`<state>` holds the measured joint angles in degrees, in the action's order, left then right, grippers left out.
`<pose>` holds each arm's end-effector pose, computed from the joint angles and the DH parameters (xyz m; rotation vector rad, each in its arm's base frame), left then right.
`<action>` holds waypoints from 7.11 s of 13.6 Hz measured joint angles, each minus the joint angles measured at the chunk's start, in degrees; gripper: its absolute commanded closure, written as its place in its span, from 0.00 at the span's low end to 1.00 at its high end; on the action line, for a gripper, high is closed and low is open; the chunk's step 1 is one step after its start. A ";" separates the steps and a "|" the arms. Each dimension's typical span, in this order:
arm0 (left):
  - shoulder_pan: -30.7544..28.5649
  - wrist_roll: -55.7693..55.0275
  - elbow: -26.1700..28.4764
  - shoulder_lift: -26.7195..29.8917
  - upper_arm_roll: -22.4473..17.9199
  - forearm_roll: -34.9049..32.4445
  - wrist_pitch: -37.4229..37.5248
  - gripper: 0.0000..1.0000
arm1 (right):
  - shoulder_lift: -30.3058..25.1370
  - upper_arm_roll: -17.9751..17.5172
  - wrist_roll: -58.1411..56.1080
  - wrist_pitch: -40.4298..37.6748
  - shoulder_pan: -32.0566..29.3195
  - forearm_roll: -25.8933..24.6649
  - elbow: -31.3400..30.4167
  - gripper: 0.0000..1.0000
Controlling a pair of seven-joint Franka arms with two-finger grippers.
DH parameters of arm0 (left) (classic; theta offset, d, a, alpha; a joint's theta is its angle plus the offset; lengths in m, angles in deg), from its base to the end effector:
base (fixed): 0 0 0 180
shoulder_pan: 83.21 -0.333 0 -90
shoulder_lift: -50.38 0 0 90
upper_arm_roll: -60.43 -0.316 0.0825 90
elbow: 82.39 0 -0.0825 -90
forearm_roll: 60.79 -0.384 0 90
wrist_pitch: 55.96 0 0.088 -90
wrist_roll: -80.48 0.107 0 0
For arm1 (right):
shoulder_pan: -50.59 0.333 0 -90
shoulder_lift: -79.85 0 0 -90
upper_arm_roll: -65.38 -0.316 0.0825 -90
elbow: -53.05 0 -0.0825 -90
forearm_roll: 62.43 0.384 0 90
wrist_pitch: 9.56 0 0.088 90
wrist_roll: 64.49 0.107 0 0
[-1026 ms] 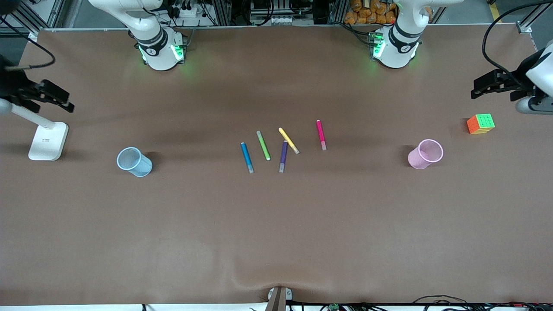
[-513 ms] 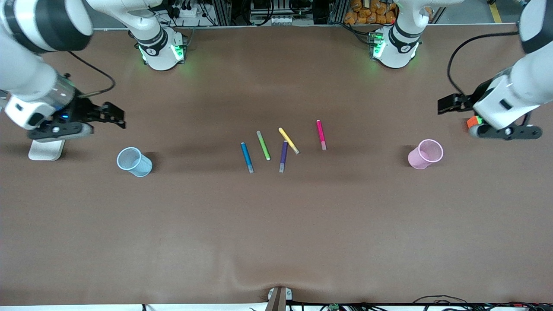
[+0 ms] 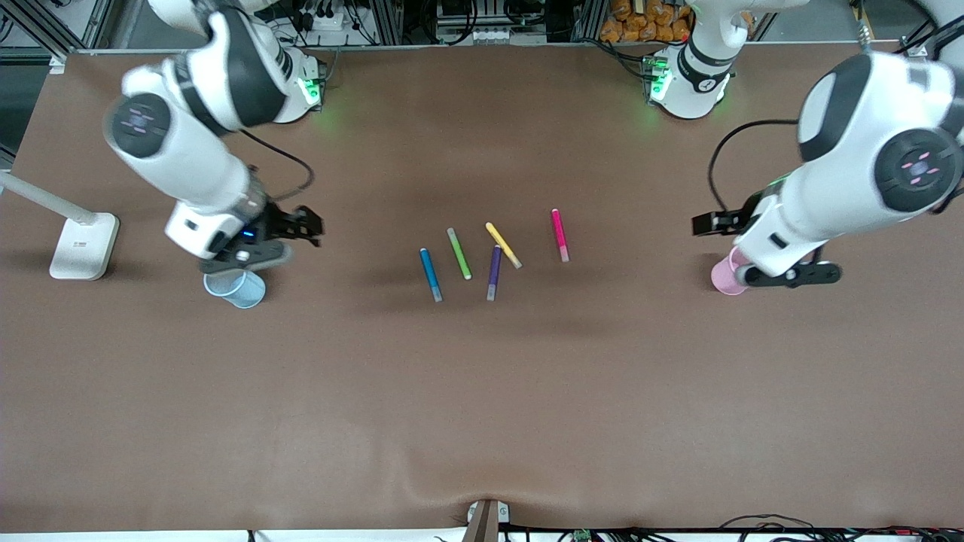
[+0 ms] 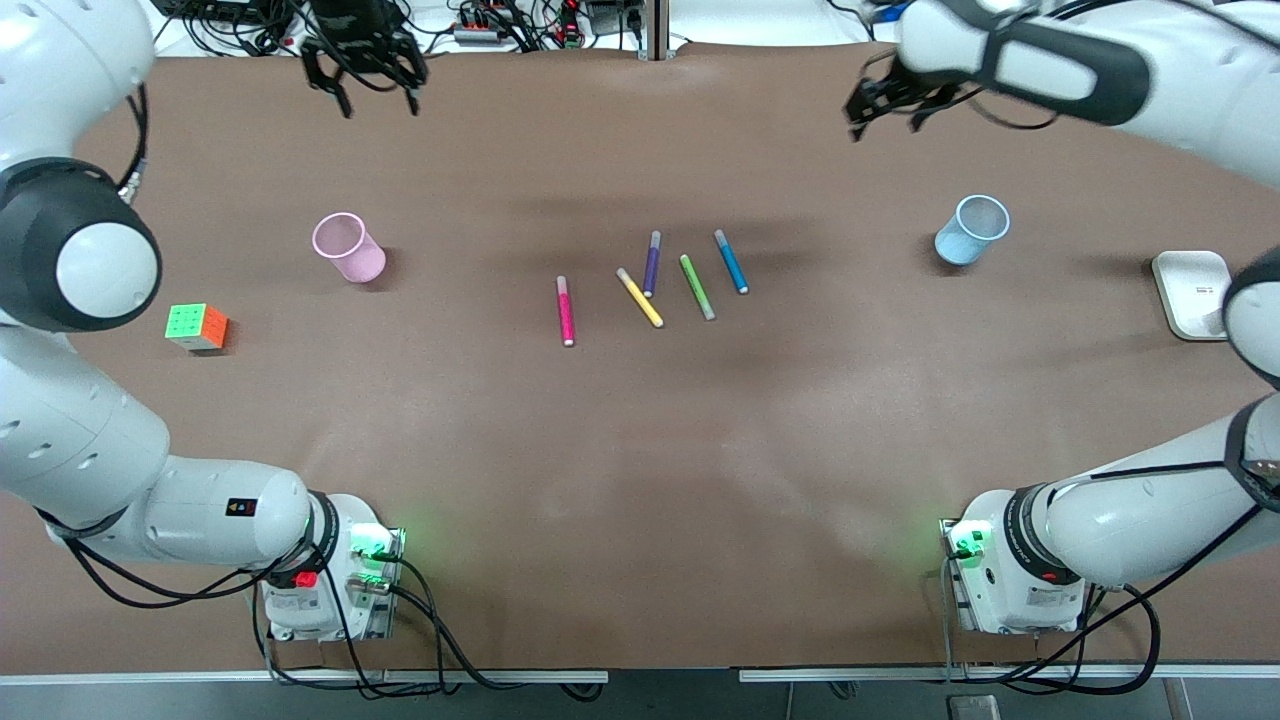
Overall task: Place pink and blue markers in matching cups
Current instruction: 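Move the right gripper to the blue marker while the left gripper reaches the pink marker, then close the right gripper on the blue marker while the left gripper grasps the pink marker, then lift the blue marker toward the blue cup while the left gripper lifts the pink marker, then lower the blue marker into the blue cup while the left gripper nears the pink cup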
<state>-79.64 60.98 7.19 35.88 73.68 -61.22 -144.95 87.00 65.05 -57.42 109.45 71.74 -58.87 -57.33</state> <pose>0.5856 -0.1627 0.4823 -3.0828 -0.0704 0.4025 0.5485 0.2191 0.4273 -3.0625 -0.3414 -0.0175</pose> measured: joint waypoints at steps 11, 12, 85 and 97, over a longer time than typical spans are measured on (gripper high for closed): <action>12.45 -22.12 13.49 -7.19 1.13 0.04 -22.06 0.00 | 21.50 -14.81 7.48 22.65 -3.95 -6.61 2.05 0.00; 13.62 -23.45 15.18 -7.65 1.13 0.04 -24.20 0.00 | 22.25 -15.18 8.13 23.93 -3.85 -7.03 2.13 0.00; 2.53 -55.67 35.96 1.04 -4.39 -62.29 -35.25 0.76 | 5.67 2.61 -71.23 -2.95 -23.85 32.14 5.76 1.00; 2.55 -53.78 30.76 0.72 -4.04 -61.93 -35.42 0.00 | 10.96 3.06 -104.64 -11.66 -32.31 49.49 1.03 1.00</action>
<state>-77.09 7.20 37.95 36.60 69.64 -123.14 -180.38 97.96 68.11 -162.06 97.79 39.43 -9.38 -56.29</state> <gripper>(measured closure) 0.000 0.833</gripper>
